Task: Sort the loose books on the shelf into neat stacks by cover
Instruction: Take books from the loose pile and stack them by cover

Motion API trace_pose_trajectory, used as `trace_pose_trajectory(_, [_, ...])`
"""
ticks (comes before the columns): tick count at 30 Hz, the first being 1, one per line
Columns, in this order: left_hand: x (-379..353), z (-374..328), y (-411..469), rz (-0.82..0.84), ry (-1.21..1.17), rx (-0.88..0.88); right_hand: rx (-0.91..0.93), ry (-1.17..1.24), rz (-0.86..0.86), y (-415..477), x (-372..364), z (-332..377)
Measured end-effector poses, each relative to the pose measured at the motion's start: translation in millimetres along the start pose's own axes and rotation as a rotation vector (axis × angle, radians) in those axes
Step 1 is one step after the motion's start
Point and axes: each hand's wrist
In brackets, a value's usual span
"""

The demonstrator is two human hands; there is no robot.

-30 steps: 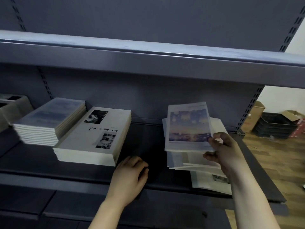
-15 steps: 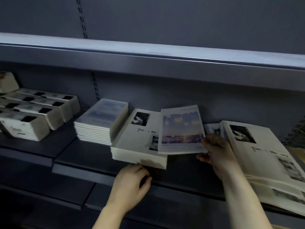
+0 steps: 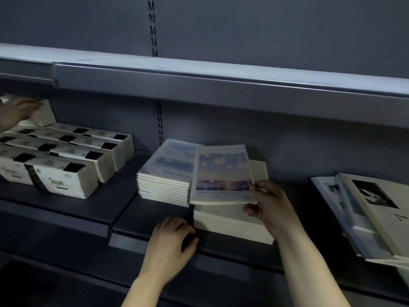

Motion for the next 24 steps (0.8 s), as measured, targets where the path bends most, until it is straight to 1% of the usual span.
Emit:
trace_pose_trajectory(5, [11,28,8,-0.005,0.022,-0.009,-0.044,-0.044,0.025,7,-35,-3])
trace_pose_trajectory(7, [15,36,10,-0.006,0.021,-0.014,-0.02,-0.094,0.023,9,-45,-2])
trace_pose_trajectory(12, [20,52,17,-0.022,0.016,-0.033,0.1,-0.438,-0.05,16,-56,2])
trace_pose_trajectory(14, [22,58,21,-0.027,0.012,-0.044,0.175,-0.595,-0.079,20,-62,3])
trace_pose_trajectory(18, [25,66,28,-0.012,0.018,-0.05,0.284,-0.835,-0.111,30,-78,4])
trace_pose_trajectory(21, [24,69,29,-0.015,-0.005,-0.045,0.314,-0.88,-0.138,38,-89,5])
trace_pose_trajectory(24, [24,69,28,-0.028,-0.021,-0.047,0.293,-0.91,-0.129,43,-98,8])
Point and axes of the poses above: each hand's wrist, its own y-axis towards the middle knuckle, its own x-axis out of the back of the hand, z = x × y, and after that the axes turned 14 degrees about -y, right-handed
